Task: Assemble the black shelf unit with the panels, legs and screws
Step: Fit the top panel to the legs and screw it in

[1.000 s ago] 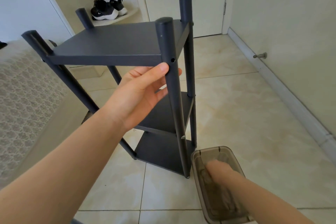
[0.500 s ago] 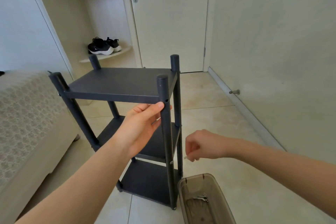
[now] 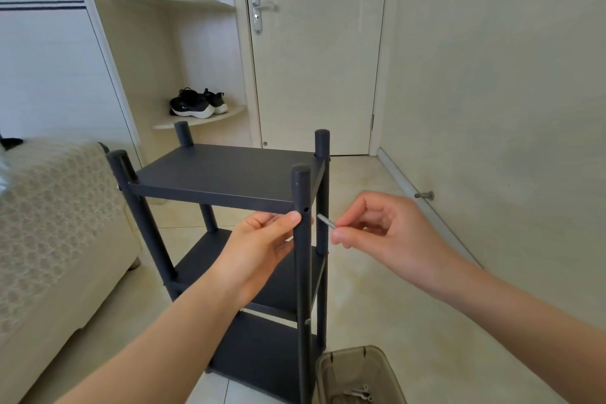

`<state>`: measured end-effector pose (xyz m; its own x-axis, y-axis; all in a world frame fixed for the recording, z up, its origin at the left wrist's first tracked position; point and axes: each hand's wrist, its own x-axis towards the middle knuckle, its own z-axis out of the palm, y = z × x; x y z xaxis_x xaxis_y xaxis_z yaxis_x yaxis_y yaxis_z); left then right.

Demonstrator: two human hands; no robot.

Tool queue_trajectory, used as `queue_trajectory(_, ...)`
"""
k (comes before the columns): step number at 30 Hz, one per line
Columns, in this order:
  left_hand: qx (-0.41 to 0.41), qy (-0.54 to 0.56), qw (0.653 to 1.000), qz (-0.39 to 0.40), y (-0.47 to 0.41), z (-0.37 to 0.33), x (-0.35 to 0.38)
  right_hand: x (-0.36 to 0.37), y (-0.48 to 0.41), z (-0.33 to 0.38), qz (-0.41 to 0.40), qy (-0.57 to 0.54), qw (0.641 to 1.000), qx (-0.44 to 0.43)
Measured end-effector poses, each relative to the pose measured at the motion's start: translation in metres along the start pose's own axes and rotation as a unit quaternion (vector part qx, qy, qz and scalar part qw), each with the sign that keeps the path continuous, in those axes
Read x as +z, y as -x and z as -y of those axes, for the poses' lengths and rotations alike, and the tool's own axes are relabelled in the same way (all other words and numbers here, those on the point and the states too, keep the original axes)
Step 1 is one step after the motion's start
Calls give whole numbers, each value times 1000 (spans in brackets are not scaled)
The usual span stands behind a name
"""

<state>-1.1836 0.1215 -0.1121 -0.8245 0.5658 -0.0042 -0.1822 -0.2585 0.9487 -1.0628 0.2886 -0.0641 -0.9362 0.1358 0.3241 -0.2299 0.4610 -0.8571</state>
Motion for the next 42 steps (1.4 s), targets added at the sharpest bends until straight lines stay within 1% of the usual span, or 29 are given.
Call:
queue_trajectory(4,5,-11,1000,-6,-1,2,2,2,-4,-3,-22,1,1000,-1)
queue_trajectory(9,6,-13,1000,-19,-3,4,-1,9,-10,-5,-23,-1,1000,-7)
queue_trajectory(21,6,6,1000,-17,-2,4,1,17,-14,-5,-36,15,999,-4)
queue_trajectory(26,3,11,1000,3,0,2,1,21,-18,-1,-47,14,999,8)
queue_trajectory(33,3,14,1000,6,-2,4,0,25,-20,-1,-57,19,998,14)
queue_trajectory(38,4,21,1000,2,-3,8,-2,28,-22,1,-70,68,995,-1)
queue_trajectory(42,7,26,1000,0,-5,7,-1,30,-25,2,-78,71,994,-5)
